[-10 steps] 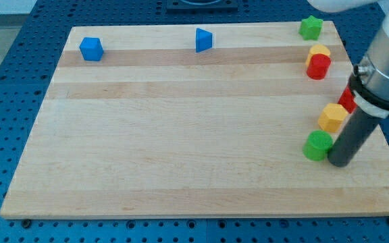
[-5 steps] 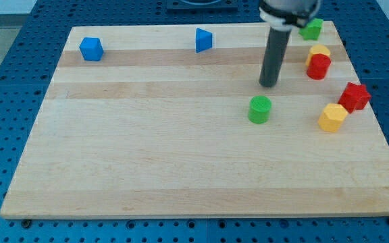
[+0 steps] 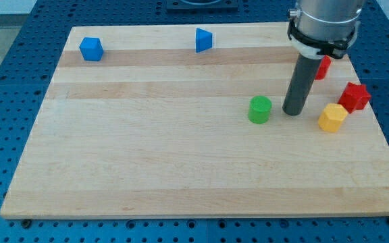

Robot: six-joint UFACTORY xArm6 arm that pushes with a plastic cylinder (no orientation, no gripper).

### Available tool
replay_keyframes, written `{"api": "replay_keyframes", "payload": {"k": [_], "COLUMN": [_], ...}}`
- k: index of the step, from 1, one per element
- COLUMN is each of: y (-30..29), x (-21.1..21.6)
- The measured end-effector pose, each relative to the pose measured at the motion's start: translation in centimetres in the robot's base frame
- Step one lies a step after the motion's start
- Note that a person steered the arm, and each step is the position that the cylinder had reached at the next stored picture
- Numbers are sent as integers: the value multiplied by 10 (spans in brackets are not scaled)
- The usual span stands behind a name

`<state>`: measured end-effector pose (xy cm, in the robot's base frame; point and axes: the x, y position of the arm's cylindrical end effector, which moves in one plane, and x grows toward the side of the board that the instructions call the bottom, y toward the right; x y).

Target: Push the green circle to the horizontal left side of the yellow heart

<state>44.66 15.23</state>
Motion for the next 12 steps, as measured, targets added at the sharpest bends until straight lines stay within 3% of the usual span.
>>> {"api": "replay_keyframes", "payload": {"k": [4,5,6,8,10,11,12], "y": [-71,-87,-82,-80,-94,-75,-45], "x": [80,51,-14,-46,19,11,-35]}}
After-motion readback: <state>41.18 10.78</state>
